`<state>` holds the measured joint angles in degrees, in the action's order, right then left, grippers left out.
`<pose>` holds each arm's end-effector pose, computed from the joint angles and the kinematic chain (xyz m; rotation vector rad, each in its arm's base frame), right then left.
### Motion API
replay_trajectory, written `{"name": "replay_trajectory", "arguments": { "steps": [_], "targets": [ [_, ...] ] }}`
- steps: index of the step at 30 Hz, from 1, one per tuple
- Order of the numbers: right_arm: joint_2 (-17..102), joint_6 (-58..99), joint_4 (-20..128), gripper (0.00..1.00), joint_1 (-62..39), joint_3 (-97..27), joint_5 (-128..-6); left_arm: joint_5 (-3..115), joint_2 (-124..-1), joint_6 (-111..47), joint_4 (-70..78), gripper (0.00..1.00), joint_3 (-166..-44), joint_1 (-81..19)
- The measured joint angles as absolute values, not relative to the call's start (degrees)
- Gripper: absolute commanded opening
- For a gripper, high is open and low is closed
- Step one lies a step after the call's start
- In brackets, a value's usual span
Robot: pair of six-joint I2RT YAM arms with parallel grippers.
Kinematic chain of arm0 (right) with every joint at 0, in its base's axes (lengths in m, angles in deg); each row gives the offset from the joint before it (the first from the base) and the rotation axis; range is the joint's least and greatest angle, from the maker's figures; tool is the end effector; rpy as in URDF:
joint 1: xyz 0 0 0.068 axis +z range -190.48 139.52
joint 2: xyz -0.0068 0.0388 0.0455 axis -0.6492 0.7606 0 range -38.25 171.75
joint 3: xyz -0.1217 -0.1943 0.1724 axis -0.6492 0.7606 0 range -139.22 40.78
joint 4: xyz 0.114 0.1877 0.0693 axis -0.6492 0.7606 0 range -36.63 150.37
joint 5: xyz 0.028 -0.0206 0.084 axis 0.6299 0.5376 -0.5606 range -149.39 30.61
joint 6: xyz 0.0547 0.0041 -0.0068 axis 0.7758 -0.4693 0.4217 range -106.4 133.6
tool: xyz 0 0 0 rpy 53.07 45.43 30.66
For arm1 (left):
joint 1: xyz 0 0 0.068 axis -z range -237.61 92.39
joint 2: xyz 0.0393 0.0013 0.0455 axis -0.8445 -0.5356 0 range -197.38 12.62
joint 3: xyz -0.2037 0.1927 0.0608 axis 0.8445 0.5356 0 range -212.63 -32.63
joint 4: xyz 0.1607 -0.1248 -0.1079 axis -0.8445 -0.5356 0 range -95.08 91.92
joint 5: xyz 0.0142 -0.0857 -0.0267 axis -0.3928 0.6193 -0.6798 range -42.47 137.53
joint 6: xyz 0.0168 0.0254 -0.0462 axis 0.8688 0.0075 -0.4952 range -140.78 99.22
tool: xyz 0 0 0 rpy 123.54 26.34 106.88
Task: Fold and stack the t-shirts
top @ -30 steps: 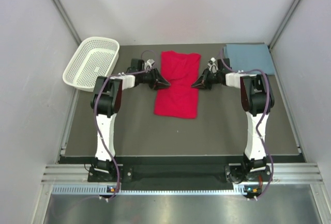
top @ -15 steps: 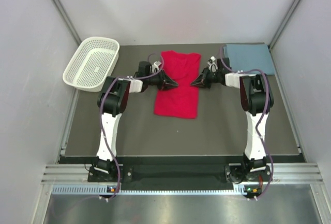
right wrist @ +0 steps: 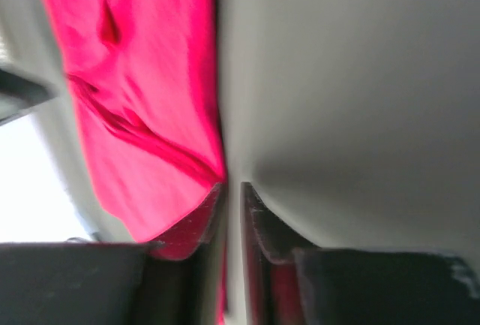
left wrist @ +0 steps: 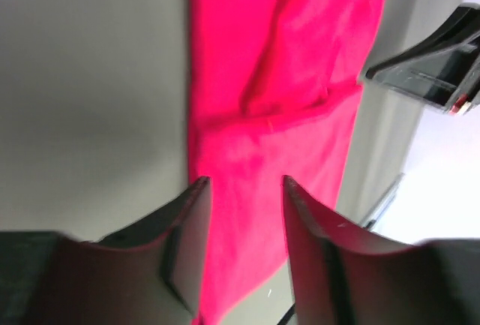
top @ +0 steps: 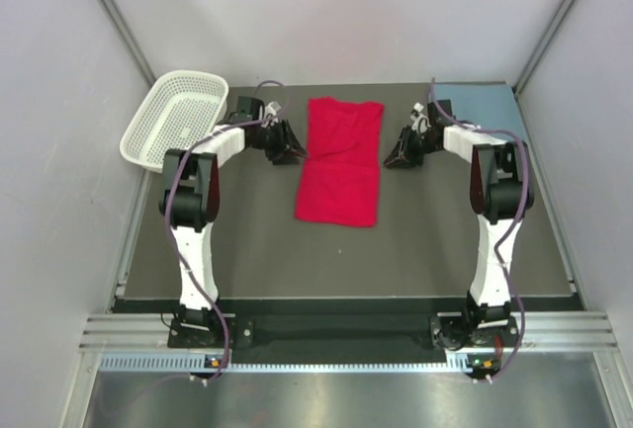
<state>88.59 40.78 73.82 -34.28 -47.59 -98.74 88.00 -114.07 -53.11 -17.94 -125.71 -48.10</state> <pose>0.4380 0.0717 0.1636 0.2199 2.6122 1.1018 0.4464 -0.0996 0.1874 -0.2003 2.5603 -1.1782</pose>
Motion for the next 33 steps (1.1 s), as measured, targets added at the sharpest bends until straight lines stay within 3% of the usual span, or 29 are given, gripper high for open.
{"name": "replay_trajectory", "arguments": {
  "steps": [3,11,17,20,27,33],
  "targets": [
    [84.29,35.56,81.51,0.44,-33.89,-47.59,-93.28,85.99,-106.93,-49.22,-22.77,0.55,-122.1,-47.75],
    [61.82,28.67,86.39,0.63,-27.2,-27.14,-86.37,83.56,-84.22,-45.42,-26.79,0.61,-98.74,-46.67],
    [53.58,32.91,81.01,0.63,-23.38,-10.57,-87.86,81.55,-78.97,-51.19,-23.75,0.61,-83.89,-45.67],
    [52.88,37.98,76.18,0.57,-23.68,-4.71,-90.5,79.37,-77.9,-56.0,-20.1,0.63,-79.15,-45.39],
    [52.13,48.69,62.48,0.56,-23.73,1.15,-93.91,75.96,-77.75,-65.49,-13.0,0.66,-76.49,-45.25],
    [52.11,54.94,56.73,0.56,-23.62,3.27,-93.72,72.76,-78.3,-70.86,-10.72,0.6,-76.49,-44.49]
  ]
}}
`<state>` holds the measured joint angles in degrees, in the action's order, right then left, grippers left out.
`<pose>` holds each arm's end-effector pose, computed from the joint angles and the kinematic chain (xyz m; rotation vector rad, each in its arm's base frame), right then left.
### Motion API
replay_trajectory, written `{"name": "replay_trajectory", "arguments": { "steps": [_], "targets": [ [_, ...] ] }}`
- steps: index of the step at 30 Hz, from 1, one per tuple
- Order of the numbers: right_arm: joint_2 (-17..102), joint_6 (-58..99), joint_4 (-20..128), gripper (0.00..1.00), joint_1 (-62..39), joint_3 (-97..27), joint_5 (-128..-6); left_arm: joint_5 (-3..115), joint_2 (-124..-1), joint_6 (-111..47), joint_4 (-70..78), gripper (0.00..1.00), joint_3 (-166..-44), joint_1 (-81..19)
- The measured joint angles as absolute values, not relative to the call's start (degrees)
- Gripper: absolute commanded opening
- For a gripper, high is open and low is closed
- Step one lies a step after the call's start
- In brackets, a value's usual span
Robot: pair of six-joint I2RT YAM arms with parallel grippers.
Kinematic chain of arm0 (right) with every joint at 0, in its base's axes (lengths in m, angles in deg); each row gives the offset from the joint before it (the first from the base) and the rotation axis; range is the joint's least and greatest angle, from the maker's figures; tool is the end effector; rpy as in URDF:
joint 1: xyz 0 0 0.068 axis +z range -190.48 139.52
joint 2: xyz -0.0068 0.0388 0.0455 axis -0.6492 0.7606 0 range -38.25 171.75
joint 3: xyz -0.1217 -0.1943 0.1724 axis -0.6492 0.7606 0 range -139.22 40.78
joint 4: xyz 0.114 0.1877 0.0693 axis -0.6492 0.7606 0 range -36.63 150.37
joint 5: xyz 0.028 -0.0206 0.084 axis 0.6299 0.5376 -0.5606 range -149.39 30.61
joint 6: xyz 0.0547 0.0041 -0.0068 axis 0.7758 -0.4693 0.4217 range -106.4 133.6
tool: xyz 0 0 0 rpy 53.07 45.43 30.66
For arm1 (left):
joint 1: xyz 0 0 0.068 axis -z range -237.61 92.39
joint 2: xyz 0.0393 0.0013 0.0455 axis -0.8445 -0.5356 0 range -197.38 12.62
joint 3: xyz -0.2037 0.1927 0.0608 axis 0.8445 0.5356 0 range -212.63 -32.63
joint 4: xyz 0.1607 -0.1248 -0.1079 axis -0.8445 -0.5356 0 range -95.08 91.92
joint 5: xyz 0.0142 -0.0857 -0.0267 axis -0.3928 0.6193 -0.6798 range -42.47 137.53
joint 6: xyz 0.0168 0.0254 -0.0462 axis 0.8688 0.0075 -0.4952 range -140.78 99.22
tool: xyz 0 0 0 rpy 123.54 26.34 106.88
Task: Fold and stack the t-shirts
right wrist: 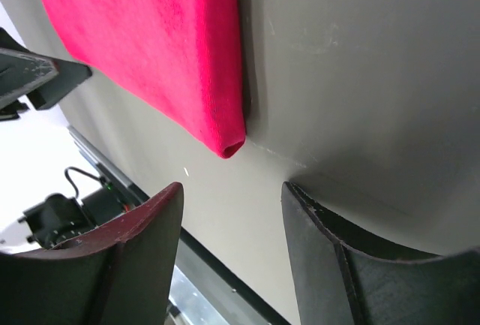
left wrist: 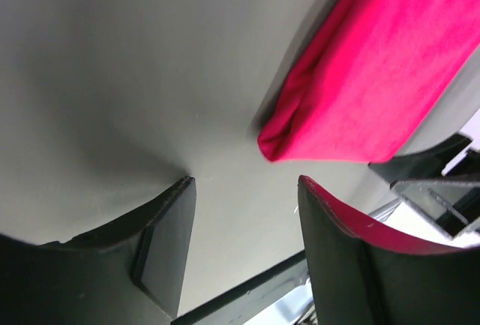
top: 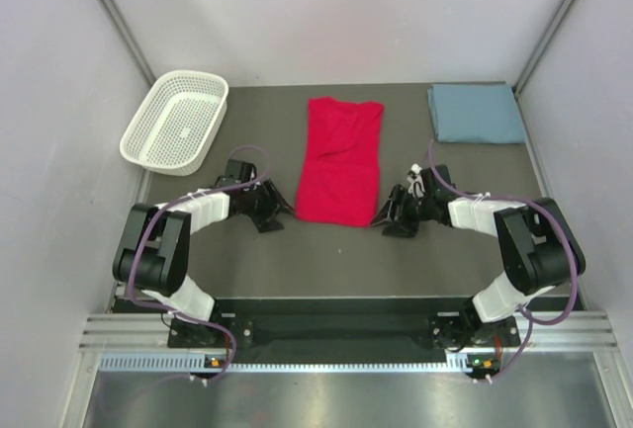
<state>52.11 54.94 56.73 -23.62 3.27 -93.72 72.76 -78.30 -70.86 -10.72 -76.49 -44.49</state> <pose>0.2386 0.0946 0.1724 0.3242 2.6866 1.1251 0.2562 -0.0762 0.1848 -0.7197 2.6838 -0.9221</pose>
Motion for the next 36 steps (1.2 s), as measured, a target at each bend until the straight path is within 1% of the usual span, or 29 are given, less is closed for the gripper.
{"name": "replay_trajectory", "arguments": {
  "steps": [8,12,15,18,19,21,23,25,26,28,29,30,32,35,36],
  "targets": [
    [51.57,56.67,55.92,0.56,-23.4,3.64,-91.95,72.52,-83.08,-75.17,-8.56,0.57,-80.09,-42.33],
    [51.3,56.82,55.99,0.56,-23.27,3.64,-91.12,71.93,-83.82,-76.04,-8.38,0.53,-80.75,-41.58],
    [50.74,57.11,56.16,0.57,-22.74,3.66,-89.89,71.63,-84.0,-76.39,-8.58,0.46,-80.75,-41.56],
    [49.77,57.81,55.85,0.59,-21.58,4.23,-88.25,71.61,-84.41,-76.37,-8.6,0.43,-80.75,-41.6],
    [49.21,58.31,55.57,0.59,-21.15,4.78,-87.75,71.58,-84.44,-76.37,-8.62,0.37,-80.75,-41.6],
    [48.62,59.31,54.89,0.59,-20.62,5.56,-87.27,71.32,-84.68,-76.35,-8.6,0.31,-80.75,-41.6],
    [48.38,60.32,54.43,0.59,-20.19,5.98,-86.9,71.69,-85.31,-76.15,-8.3,0.22,-80.75,-41.63],
    [48.38,61.15,54.04,0.59,-19.77,6.04,-86.55,72.24,-85.94,-76.11,-7.88,0.18,-80.75,-41.65],
    [48.35,61.43,53.73,0.59,-19.62,6.2,-86.37,72.57,-86.29,-76.0,-7.51,0.13,-80.77,-41.65],
    [48.27,62.02,53.52,0.59,-19.46,6.31,-86.09,72.92,-86.67,-75.67,-7.14,0.1,-80.94,-41.65],
    [48.2,62.26,53.43,0.59,-19.42,6.39,-85.94,73.07,-86.78,-75.43,-7.05,0.09,-80.99,-41.65],
    [48.11,62.53,53.08,0.58,-19.38,6.63,-85.8,73.2,-86.78,-75.19,-7.05,0.05,-81.01,-41.67],
    [48.03,63.14,52.69,0.57,-19.33,6.87,-85.54,73.29,-86.8,-74.86,-7.03,0.01,-81.03,-41.67],
    [48.11,64.38,52.05,0.55,-19.31,7.2,-85.15,73.49,-86.8,-74.58,-7.01,0.0,-81.03,-41.67],
    [48.18,64.84,51.53,0.53,-19.31,7.42,-85.13,73.55,-86.8,-74.47,-7.01,0.0,-81.03,-41.67]
  ]
}}
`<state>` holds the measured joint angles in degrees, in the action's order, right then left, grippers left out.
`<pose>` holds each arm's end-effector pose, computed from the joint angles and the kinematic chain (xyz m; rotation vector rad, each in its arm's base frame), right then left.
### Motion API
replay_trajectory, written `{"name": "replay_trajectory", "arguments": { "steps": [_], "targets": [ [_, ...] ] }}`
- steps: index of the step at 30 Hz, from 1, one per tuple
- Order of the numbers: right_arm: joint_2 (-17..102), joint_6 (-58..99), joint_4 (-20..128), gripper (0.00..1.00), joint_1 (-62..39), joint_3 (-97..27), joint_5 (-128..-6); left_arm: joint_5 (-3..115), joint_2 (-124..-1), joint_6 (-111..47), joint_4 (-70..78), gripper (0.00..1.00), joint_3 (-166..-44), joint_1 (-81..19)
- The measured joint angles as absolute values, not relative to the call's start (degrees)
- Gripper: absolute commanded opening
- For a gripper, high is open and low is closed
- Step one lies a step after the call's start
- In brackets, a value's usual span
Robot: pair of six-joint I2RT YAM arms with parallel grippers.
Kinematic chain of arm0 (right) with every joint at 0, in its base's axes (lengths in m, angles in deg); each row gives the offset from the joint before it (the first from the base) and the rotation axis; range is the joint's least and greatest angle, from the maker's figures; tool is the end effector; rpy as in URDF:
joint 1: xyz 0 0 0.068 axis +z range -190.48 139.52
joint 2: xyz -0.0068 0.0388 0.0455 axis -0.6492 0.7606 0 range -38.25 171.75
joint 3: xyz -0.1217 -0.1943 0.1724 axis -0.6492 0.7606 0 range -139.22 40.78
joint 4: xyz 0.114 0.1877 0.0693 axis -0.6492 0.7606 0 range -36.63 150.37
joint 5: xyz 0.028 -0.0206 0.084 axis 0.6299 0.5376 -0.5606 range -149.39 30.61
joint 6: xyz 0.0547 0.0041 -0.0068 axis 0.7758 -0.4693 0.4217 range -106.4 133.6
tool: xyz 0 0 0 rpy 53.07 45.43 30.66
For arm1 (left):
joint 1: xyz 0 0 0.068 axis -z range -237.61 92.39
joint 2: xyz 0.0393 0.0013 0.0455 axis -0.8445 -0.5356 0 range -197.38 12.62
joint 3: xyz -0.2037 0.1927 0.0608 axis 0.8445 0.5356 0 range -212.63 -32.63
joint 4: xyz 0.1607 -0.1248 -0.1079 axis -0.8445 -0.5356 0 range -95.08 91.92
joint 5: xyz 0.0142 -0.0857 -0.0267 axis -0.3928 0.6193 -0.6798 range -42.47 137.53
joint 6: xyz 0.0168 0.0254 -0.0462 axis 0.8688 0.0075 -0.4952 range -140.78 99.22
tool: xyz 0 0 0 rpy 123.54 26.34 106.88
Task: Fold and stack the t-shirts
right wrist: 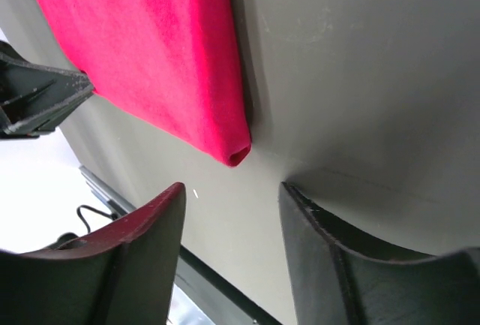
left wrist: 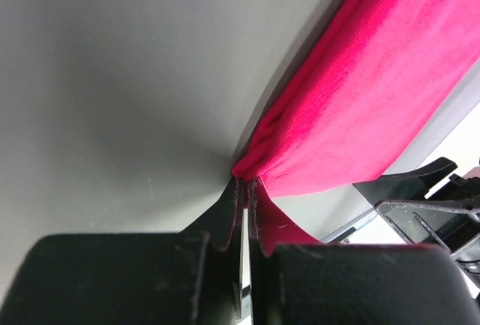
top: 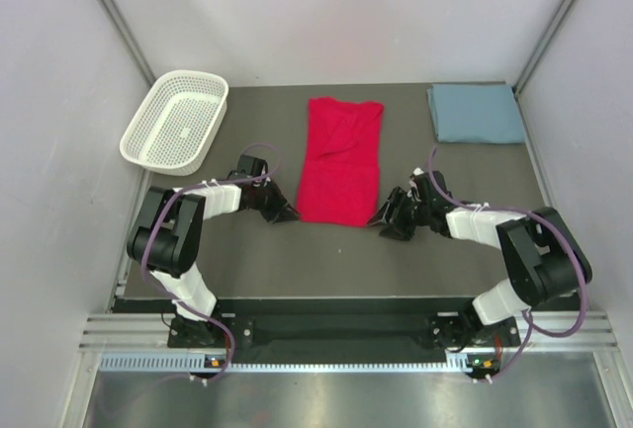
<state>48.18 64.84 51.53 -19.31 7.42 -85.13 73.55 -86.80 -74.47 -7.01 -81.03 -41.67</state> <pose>0.2228 0.1039 0.1744 0.4838 2.6258 1.0438 0.2830 -0.0980 0.1684 -0.7439 2.7145 -0.9633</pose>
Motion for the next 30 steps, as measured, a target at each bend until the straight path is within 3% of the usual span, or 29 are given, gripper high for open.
{"name": "replay_trajectory", "arguments": {
  "steps": [9,19,22,30],
  "targets": [
    [52.75,68.73,45.56,0.37,-19.27,7.2,-86.37,73.9,-86.75,-73.16,-6.83,0.0,-81.03,-41.71],
    [54.43,70.18,45.71,0.28,-19.79,6.17,-85.54,74.27,-86.75,-72.04,-6.66,0.0,-81.03,-41.71],
    [55.37,69.78,45.65,0.01,-19.99,5.85,-85.34,74.38,-86.75,-71.65,-6.64,0.0,-81.03,-41.71],
    [58.04,63.69,47.29,0.0,-20.38,2.5,-87.16,75.13,-86.75,-69.79,-6.68,0.0,-81.03,-41.71]
  ]
}}
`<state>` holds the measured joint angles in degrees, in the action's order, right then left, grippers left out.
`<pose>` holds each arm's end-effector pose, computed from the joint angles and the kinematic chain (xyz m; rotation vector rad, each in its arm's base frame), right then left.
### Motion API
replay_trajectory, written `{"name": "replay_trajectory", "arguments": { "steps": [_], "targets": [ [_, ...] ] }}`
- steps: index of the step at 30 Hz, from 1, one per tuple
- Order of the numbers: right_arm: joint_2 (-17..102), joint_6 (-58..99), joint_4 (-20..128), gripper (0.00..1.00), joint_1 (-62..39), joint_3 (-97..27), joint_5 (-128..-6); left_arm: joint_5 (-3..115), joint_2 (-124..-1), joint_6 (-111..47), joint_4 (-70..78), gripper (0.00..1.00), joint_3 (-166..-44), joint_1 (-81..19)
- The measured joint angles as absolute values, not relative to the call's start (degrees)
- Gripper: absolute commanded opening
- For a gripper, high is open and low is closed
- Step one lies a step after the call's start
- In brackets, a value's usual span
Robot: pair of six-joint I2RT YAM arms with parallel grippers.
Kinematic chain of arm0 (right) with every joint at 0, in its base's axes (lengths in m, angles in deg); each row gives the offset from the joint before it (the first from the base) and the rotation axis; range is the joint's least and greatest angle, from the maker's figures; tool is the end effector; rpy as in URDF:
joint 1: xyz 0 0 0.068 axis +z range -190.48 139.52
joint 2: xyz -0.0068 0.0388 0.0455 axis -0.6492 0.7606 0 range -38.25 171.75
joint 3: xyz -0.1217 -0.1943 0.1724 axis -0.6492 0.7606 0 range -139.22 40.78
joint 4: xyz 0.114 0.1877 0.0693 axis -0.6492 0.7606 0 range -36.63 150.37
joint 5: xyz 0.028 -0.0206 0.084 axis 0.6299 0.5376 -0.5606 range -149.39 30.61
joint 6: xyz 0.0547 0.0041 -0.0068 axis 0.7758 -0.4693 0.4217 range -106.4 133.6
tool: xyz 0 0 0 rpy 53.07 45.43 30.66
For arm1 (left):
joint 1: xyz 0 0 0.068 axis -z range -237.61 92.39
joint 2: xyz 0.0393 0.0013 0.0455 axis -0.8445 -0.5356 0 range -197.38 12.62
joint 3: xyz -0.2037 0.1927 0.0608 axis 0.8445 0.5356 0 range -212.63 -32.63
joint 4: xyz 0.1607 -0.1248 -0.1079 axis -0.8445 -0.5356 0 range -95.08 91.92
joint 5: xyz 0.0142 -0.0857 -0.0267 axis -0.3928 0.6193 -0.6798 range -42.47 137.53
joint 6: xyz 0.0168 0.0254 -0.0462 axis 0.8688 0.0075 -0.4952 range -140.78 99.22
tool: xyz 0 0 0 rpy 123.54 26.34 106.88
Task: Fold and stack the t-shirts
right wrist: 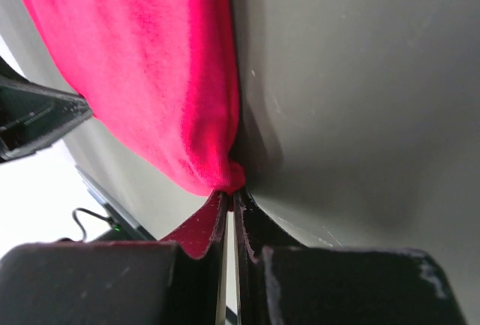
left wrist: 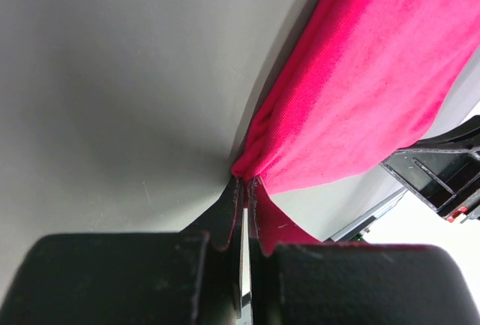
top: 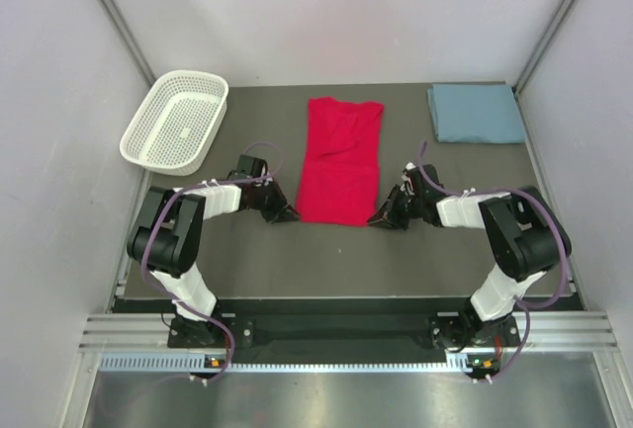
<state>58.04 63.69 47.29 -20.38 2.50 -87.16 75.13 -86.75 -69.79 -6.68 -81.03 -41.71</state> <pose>0.2566 0.1127 0.1584 0.4706 2.6365 1.0691 0.2831 -0.0988 0.1693 -0.6149 2.7214 -0.9832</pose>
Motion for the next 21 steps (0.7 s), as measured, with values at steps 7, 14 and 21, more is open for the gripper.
{"name": "replay_trajectory", "arguments": {
  "steps": [7,14,21],
  "targets": [
    [54.87,57.3,50.17,0.0,-20.38,3.86,-86.5,75.17,-82.75,-68.79,-6.79,0.0,-76.9,-41.3],
    [46.17,56.21,51.24,0.05,-19.07,12.29,-87.09,74.84,-73.49,-70.99,-7.53,0.0,-68.68,-36.77],
    [37.51,57.24,52.58,0.49,-18.57,17.06,-86.87,73.27,-68.98,-74.97,-7.05,0.0,-63.92,-33.36]
  ]
}}
